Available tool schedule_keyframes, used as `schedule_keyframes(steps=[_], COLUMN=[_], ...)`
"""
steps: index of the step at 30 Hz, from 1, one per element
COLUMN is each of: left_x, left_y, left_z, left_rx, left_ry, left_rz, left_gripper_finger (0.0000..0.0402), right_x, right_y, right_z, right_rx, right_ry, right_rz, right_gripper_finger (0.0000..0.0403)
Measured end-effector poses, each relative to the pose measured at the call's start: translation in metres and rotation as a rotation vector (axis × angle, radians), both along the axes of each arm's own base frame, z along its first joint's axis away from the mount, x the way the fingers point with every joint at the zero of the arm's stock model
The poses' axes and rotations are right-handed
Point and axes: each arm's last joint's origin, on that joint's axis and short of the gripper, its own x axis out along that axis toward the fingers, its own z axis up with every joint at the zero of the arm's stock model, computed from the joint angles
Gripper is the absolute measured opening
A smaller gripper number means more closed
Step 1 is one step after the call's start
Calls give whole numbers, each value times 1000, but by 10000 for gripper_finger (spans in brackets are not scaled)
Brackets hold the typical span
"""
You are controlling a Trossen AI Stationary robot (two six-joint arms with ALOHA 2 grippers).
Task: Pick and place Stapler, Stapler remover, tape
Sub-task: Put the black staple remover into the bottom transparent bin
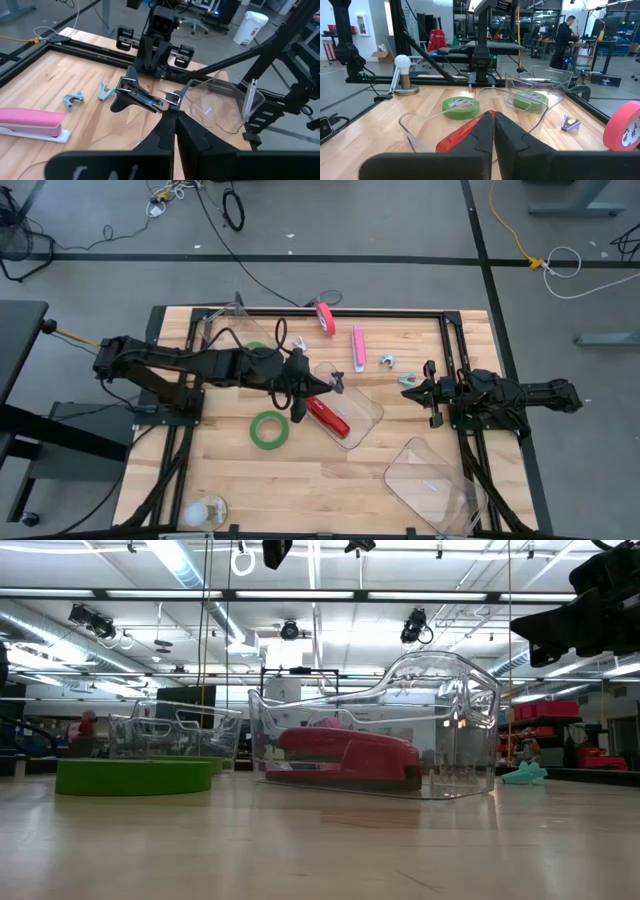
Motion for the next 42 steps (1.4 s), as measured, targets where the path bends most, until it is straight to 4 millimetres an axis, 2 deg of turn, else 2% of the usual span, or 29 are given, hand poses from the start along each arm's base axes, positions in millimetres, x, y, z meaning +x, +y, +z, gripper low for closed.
schedule_keyframes(steps=[9,15,31,37,42], left_x=[0,0,0,0,0], left_y=[0,0,0,0,1], left_z=[0,0,0,0,0], left_rx=[-3,-3,-22,-22,-22], left_ry=[-1,-1,-1,-1,-1], left_rz=[1,1,8,8,10], left_gripper_finger=[9,9,9,9,9], right_x=[0,0,0,0,-1], right_y=[0,0,0,2,-1], right_z=[0,0,1,4,12], right_rx=[-3,-111,-123,-22,222], right_ry=[0,-3,-14,-44,-127], right_rz=[0,-1,-1,53,-18], right_gripper_finger=[18,18,18,18,18])
